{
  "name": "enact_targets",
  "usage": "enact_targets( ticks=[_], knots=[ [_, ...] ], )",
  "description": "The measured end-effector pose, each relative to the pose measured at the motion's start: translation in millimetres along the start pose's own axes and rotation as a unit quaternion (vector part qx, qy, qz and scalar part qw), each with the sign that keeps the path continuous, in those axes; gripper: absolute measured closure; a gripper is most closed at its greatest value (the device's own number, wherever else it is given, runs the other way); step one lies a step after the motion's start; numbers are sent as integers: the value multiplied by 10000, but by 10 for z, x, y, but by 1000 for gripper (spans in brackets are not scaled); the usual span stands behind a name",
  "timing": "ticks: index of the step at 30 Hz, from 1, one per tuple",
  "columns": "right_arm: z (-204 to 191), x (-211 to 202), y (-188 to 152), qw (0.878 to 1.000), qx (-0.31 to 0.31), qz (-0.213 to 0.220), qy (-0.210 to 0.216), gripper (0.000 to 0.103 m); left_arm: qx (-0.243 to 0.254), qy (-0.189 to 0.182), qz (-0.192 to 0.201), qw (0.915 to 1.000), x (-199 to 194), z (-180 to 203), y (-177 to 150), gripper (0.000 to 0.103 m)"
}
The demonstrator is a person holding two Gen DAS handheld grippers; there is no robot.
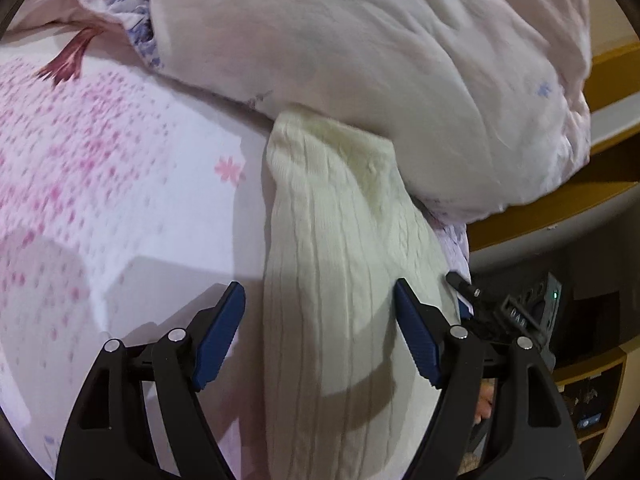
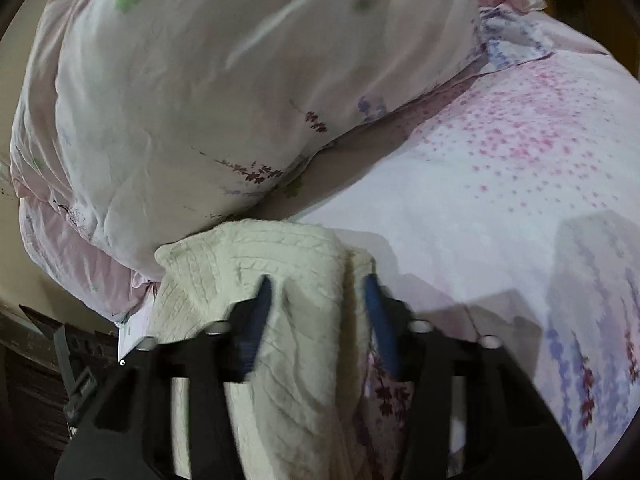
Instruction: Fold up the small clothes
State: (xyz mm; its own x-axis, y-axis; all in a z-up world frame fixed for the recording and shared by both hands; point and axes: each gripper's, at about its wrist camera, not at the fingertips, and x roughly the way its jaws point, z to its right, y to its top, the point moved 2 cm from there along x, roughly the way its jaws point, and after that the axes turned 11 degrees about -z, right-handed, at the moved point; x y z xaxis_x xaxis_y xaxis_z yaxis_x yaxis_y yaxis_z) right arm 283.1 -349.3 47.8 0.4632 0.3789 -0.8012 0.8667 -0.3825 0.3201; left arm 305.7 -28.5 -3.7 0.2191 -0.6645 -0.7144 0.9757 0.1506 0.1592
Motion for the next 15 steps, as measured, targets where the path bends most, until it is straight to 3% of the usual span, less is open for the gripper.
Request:
enact_targets(
  ticks=[1,3,7,9,13,15],
  knots=[
    [-25,24,-1,10000,-73,-28,19,91,-28,-36,16,10000,35,2,41,35],
    [-137,-7,-18,9989,-433,137,-93,94,-53,-214,-12,9998,97,10,82,50],
    [-391,-303,-123,9884,-1182,946,-140,96,299,-199,301,9989,22,93,-19,74],
    [-375,-337,-89,9867,-1160,1064,-406,96,324,-222,476,9981,-14,81,-72,78],
    [-125,89,38,9925,-607,321,-1012,96,261,-60,478,9985,41,60,-37,78],
    [-89,160,33,9934,-527,267,-984,95,317,21,442,9985,78,123,-15,74]
  ],
)
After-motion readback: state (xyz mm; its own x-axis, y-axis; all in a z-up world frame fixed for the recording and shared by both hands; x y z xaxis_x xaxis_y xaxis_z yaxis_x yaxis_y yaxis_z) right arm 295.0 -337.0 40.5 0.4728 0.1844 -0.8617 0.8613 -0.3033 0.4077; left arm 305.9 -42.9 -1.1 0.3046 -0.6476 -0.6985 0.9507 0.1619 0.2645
